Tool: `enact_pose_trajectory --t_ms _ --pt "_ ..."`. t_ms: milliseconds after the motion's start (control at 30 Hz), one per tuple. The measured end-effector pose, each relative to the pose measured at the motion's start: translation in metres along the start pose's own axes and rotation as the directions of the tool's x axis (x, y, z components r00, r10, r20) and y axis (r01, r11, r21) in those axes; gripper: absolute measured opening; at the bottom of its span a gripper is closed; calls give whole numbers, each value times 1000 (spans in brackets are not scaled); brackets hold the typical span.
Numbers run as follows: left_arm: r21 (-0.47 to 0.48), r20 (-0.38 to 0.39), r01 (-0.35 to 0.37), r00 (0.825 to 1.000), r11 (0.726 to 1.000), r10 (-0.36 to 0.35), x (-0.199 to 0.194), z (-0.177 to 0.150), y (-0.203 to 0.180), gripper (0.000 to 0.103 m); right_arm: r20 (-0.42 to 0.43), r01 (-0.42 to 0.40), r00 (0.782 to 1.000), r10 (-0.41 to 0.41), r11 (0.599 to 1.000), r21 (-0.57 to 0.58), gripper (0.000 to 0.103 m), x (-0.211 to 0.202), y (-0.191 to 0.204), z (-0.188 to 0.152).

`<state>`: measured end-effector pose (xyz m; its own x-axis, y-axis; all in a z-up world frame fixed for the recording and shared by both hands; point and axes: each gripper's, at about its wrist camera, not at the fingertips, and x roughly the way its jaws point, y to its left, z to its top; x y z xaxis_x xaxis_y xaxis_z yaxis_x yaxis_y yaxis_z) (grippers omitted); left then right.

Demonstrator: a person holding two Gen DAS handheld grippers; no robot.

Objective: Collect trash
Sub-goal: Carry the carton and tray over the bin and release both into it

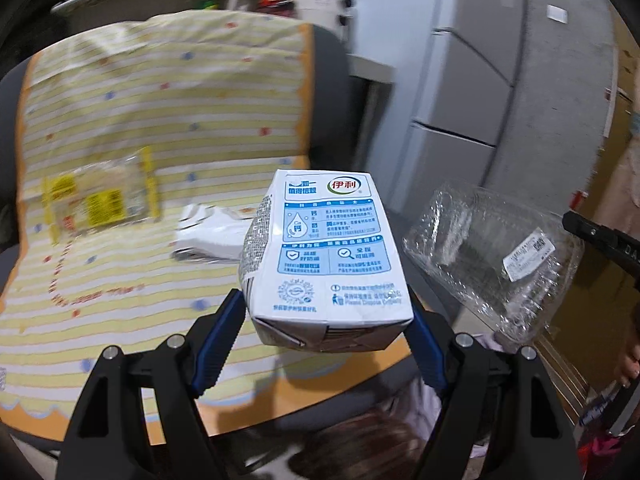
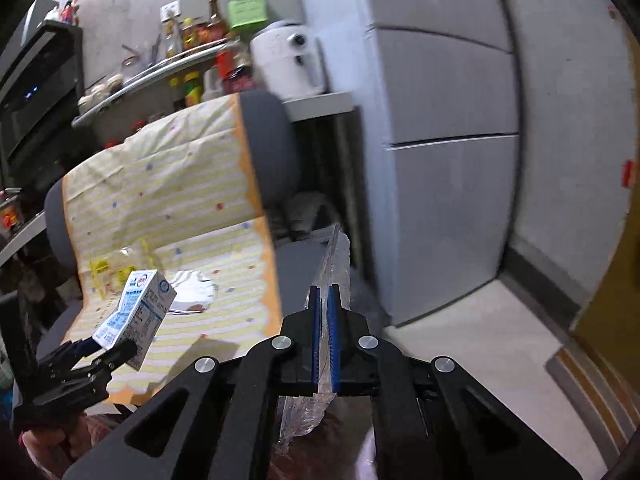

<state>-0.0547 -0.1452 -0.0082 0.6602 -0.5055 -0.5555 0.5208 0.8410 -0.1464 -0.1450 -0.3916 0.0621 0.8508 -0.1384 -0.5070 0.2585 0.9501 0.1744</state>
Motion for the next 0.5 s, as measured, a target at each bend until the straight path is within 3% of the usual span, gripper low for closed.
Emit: enact_pose_trajectory --t_ms 167,300,500 --pt "63 17 113 993 992 -115 13 1 -46 75 17 105 994 -105 994 14 4 -39 -31 -11" --pt "147 19 197 979 969 -202 21 -5 -89 75 15 172 985 -173 984 35 4 -60 -50 -24" --pt "225 -21 282 958 933 -285 26 -21 -127 75 -73 217 975 -211 972 84 4 -61 -82 -48"
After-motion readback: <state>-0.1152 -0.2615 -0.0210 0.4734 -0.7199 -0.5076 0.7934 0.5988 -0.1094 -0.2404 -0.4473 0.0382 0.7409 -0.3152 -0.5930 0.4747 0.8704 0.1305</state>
